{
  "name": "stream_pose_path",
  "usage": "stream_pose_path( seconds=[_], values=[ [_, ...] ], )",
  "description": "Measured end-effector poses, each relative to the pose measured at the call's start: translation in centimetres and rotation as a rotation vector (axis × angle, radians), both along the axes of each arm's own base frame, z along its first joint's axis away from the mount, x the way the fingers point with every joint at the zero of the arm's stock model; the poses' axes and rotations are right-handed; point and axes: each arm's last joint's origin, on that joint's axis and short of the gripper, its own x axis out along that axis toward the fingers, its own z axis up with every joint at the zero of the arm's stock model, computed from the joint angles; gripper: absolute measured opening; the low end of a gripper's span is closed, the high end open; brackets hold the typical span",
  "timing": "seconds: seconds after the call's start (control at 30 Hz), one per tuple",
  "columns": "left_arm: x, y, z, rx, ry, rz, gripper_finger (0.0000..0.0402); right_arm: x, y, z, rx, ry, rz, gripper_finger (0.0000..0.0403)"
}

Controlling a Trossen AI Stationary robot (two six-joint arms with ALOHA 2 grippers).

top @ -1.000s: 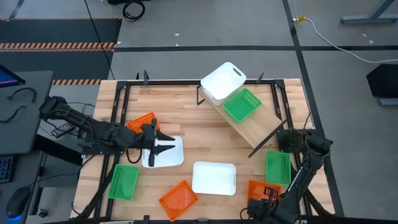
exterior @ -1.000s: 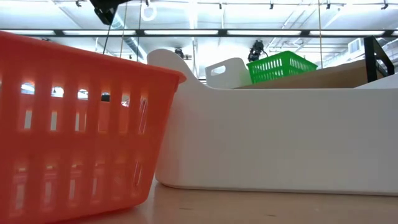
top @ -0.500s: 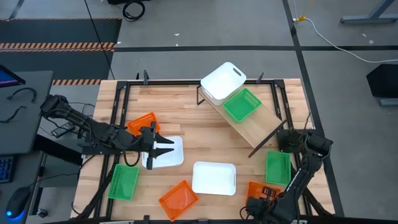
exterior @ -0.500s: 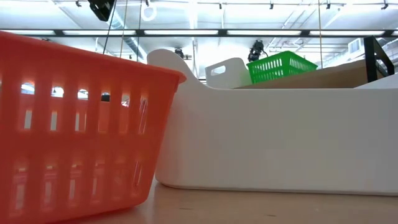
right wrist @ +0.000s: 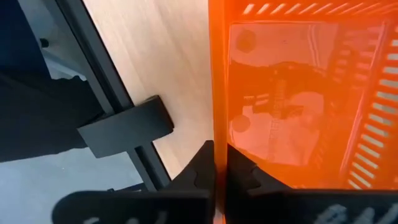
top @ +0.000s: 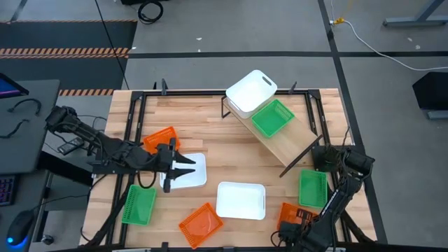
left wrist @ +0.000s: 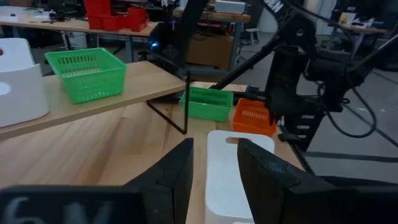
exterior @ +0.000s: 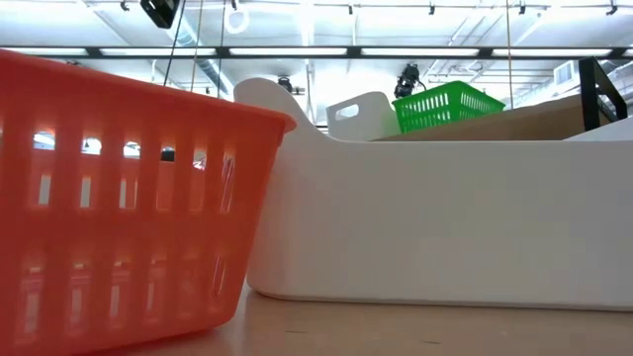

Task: Stack baskets on shelf by color
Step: Put the bottom right orange bin on the shelf

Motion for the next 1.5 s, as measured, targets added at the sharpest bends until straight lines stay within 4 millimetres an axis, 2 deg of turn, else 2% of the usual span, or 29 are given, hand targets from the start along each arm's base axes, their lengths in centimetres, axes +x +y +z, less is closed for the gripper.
stream_pose_path(
  seconds=[0.13,0.27,0.47,0.63,0.73,0.87,1.0,1.2,1.37,1.5],
  values=[
    [-0.1,-0.2,0.2,-0.003,-0.02,-0.011,0.0133,0.3,-0.1,0.2,0.003,-0.002,0.015,0.0007],
    [-0.1,-0.3,0.3,-0.002,-0.026,-0.016,0.0133,2.3,0.1,2.1,0.036,-0.082,0.066,0.0007],
    [-0.1,-0.3,0.3,-0.003,-0.027,-0.014,0.0133,6.0,-1.3,7.9,-0.035,-0.199,0.188,0.0005],
    [-0.1,-0.3,0.3,-0.007,-0.027,-0.016,0.0133,7.3,-4.4,13.2,-0.184,-0.174,0.227,0.0005],
    [-0.1,-0.3,0.3,-0.007,-0.027,-0.015,0.0133,8.0,-5.8,15.8,-0.206,-0.183,0.257,0.0005],
    [-0.1,-0.3,0.3,-0.003,-0.027,-0.016,0.0133,8.6,-7.0,18.1,-0.194,-0.241,0.556,0.0006],
    [-0.1,-0.3,0.3,0.001,-0.027,-0.016,0.0133,9.1,-8.0,18.7,-0.222,-0.242,0.746,0.0007],
    [-0.1,-0.3,0.3,0.012,-0.028,-0.018,0.0133,10.5,-9.9,18.7,-0.291,-0.226,0.908,0.0008],
    [-0.1,-0.3,0.3,0.011,-0.028,-0.017,0.0133,11.9,-11.9,18.8,-0.321,-0.211,0.926,0.0008],
    [-0.1,-0.3,0.3,0.012,-0.027,-0.018,0.0133,12.0,-13.8,20.0,-0.294,-0.234,0.89,0.0007]
  ],
)
